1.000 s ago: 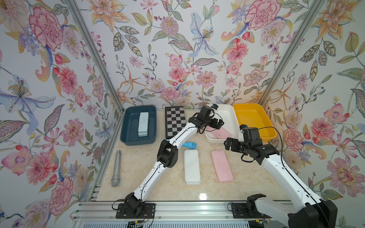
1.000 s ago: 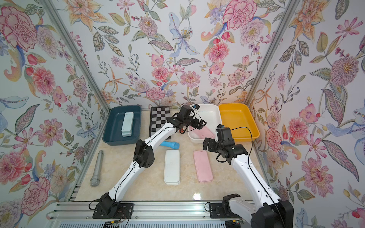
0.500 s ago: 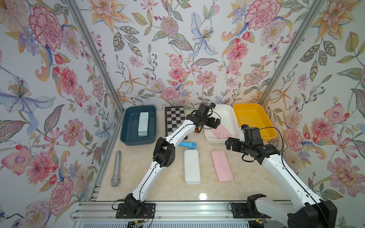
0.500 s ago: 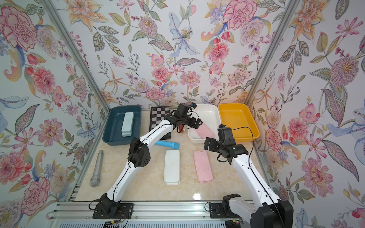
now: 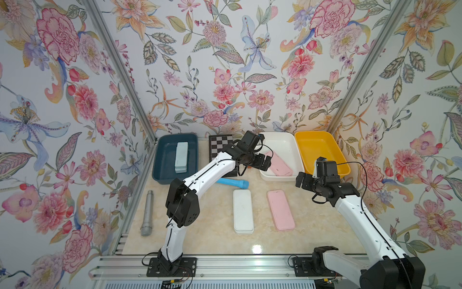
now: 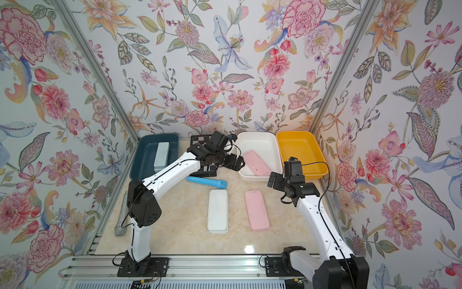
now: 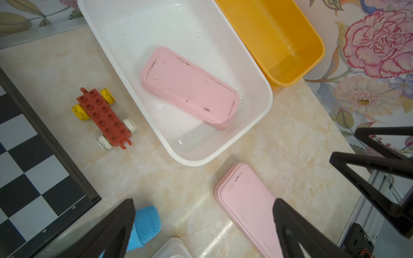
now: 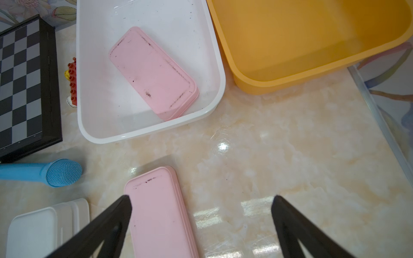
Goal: Place the pencil cases by color into the storage box
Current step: Pick up the pencil case from the center of the board.
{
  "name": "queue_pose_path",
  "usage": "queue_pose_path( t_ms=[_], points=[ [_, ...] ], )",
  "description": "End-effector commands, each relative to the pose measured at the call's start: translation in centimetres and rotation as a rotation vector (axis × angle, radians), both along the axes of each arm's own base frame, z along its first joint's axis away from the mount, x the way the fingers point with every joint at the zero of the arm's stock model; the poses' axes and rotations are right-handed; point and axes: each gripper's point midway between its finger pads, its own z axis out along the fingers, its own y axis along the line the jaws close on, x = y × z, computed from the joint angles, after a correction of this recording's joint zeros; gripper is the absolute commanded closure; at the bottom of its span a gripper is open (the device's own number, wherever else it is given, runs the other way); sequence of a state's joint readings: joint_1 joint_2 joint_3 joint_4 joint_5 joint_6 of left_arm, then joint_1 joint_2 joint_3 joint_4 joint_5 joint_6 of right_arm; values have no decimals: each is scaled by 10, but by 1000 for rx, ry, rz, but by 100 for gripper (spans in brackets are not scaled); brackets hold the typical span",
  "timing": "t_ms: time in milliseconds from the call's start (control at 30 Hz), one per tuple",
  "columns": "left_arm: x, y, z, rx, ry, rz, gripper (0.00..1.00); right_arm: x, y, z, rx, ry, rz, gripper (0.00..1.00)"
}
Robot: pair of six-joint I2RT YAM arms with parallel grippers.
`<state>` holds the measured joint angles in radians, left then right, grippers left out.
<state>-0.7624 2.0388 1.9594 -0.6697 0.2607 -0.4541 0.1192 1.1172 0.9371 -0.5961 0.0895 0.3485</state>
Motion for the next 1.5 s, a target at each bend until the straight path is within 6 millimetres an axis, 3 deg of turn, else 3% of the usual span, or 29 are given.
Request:
queue_pose_path(
  t_ms=[0, 233, 533, 733, 1067, 1233, 1467],
  points=[
    [-34, 7, -14, 83, 40, 22, 2, -2, 1, 0, 21, 52, 11, 0],
    [-40, 52, -8, 185, -48, 130, 2, -45, 50, -31, 217, 316, 154, 0],
    [-36, 93, -12, 223, -49, 152, 2, -89, 49, -62, 95, 548, 232, 0],
    [-23, 140, 0, 222, -68, 223, 2, -98, 60, -80, 26, 667, 341, 0],
    [-8, 206, 4, 207, -50, 337, 2, -88, 76, -106, -56, 765, 427, 0],
    [-4, 213, -12, 104, 35, 320, 2, -83, 89, -117, -62, 779, 459, 0],
    [-4, 198, -18, 17, 71, 265, 2, -82, 109, -132, -47, 772, 495, 0]
  ],
)
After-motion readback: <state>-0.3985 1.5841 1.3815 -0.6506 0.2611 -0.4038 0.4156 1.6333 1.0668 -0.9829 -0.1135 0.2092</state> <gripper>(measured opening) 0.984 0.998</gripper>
